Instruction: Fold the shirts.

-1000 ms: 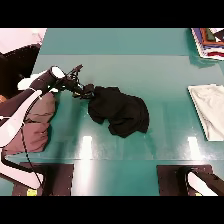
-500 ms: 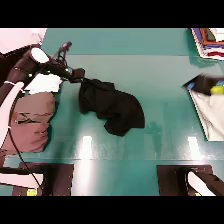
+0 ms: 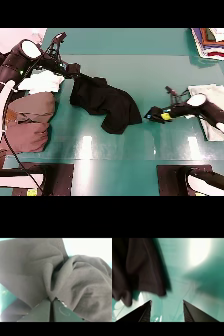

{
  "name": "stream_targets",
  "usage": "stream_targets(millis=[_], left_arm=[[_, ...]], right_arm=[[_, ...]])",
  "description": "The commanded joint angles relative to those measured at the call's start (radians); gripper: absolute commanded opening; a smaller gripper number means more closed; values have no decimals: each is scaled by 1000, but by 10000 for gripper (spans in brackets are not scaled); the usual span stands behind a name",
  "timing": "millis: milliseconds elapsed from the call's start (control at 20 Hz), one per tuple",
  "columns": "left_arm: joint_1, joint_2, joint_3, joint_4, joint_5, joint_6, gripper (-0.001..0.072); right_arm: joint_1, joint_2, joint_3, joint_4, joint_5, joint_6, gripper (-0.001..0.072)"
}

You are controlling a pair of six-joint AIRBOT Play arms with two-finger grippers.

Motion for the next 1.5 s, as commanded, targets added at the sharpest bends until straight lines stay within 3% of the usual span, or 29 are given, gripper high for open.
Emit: stream_targets(millis=[0,150,200,500,900,1200,1450], left_arm=[[1,2,2,8,-8,0,23],[1,13,2,18,-11,-2,23],[1,31,4,37,-10,-8,23],[1,304,154,188,-11,-18,23],[1,707,334,179,-10,-47,22],[1,760,391,134,-40,-66,22],[1,602,277,100,-203,-71,22]], right_arm=[[108,-156,86,29,-57,-6,390],[139,-228,190,10,-26,-19,30],[138,-227,223,-12,-6,-19,13],[-39,34,546,-207,237,4,12],[-265,404,967,-239,312,4,11],[-439,382,1220,-237,409,5,10],[-436,200,1243,-239,510,41,10]])
